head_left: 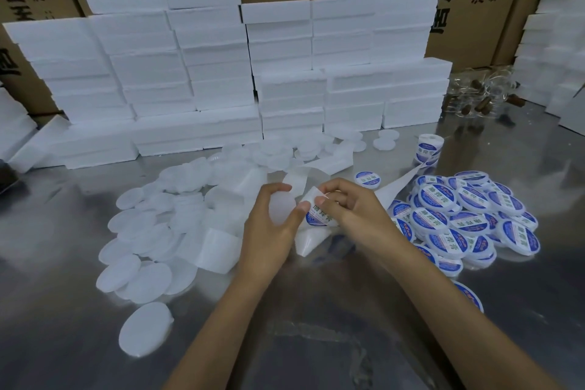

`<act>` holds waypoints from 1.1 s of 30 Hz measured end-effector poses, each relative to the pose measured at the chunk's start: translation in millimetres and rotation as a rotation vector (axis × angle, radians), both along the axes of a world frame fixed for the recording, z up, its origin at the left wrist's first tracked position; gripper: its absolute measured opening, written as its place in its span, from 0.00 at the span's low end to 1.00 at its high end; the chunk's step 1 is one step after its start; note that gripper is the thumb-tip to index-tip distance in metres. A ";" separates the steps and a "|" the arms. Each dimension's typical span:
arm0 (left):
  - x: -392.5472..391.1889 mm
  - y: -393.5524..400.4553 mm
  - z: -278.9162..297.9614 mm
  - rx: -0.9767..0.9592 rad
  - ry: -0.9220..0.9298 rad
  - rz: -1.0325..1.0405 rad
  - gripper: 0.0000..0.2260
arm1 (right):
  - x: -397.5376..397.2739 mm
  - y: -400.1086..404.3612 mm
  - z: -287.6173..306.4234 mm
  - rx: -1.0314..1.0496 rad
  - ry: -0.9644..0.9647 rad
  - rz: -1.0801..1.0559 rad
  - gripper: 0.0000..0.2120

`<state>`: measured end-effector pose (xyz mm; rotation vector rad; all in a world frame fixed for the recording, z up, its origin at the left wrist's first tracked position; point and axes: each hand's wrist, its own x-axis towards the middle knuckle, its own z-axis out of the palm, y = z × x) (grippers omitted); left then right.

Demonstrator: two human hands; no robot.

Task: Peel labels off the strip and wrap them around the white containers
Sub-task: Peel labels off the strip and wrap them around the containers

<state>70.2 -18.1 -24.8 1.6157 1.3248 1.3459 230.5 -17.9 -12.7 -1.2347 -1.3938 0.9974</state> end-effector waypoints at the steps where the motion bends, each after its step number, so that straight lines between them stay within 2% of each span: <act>1: -0.1 1.0 -1.1 -0.030 -0.028 0.001 0.12 | -0.6 -0.7 0.3 -0.001 -0.018 0.024 0.04; 6: -2.7 4.3 -2.6 -0.100 -0.239 0.012 0.11 | 0.6 -4.9 -0.2 0.036 -0.099 0.128 0.21; 8: -3.2 2.2 -0.2 -0.118 -0.289 0.011 0.09 | 1.7 -6.0 0.6 0.106 -0.173 0.119 0.23; 17: -4.9 -0.4 3.9 -0.270 -0.450 -0.075 0.00 | 1.8 -5.6 0.6 0.221 -0.177 0.095 0.21; 22: -6.0 1.4 -1.3 -0.277 -0.458 -0.063 0.06 | -1.7 -7.3 -0.7 0.211 -0.176 0.153 0.19; 28: -8.3 3.6 -4.3 -0.290 -0.477 -0.046 0.08 | -1.9 -8.0 -1.1 0.216 -0.190 0.085 0.14; 33: -8.2 4.5 -5.1 -0.283 -0.470 -0.038 0.08 | -4.4 -8.5 -1.3 0.301 -0.282 0.046 0.14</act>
